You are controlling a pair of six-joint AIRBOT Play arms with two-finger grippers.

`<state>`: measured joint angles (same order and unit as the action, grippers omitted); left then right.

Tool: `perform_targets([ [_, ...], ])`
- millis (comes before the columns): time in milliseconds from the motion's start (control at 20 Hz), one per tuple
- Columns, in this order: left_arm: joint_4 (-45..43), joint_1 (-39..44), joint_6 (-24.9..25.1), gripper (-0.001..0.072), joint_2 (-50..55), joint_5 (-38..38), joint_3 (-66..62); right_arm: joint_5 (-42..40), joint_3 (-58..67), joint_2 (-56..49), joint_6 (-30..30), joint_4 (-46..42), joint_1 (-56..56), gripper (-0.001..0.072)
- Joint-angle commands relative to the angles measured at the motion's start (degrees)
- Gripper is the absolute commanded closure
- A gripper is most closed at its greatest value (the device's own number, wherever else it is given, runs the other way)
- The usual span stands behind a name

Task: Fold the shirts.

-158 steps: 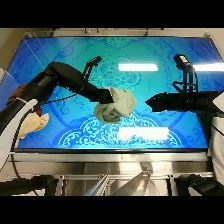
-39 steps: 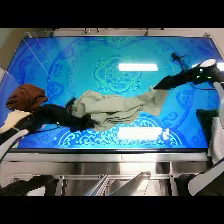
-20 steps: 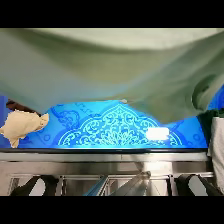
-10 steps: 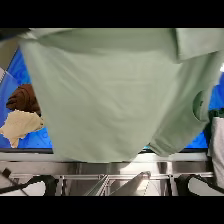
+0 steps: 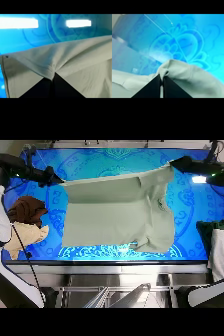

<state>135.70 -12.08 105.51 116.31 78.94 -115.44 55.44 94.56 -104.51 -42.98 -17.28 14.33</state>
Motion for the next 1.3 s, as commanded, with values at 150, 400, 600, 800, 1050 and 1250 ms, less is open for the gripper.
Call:
perform_targets([
  [150,1.81,-0.28,2.78,0.0682,4.57,-0.94,-0.07,0.96,-0.46,-5.35,0.37,-5.53,-0.74,0.0691],
  [400,-7.72,-0.04,0.61,0.0683,4.74,7.74,0.00,8.57,-3.10,-4.72,-5.55,-19.67,1.84,0.0691],
  [600,-8.48,0.39,-0.20,0.0683,4.74,9.05,3.56,9.49,-9.51,-4.68,-5.90,-21.35,2.73,0.0691],
  [800,-8.63,1.03,0.26,0.0689,4.74,7.39,8.39,9.53,-11.17,-4.59,-6.01,-21.14,2.62,0.0690],
  [1050,-8.48,-0.72,0.28,0.0077,1.90,9.99,8.37,15.17,-11.13,-1.55,-13.22,-24.72,5.07,0.0324],
  [1250,-8.52,-3.54,-1.97,0.0006,-2.25,18.25,8.81,28.39,-12.57,5.03,-19.65,-31.85,11.89,0.0325],
])
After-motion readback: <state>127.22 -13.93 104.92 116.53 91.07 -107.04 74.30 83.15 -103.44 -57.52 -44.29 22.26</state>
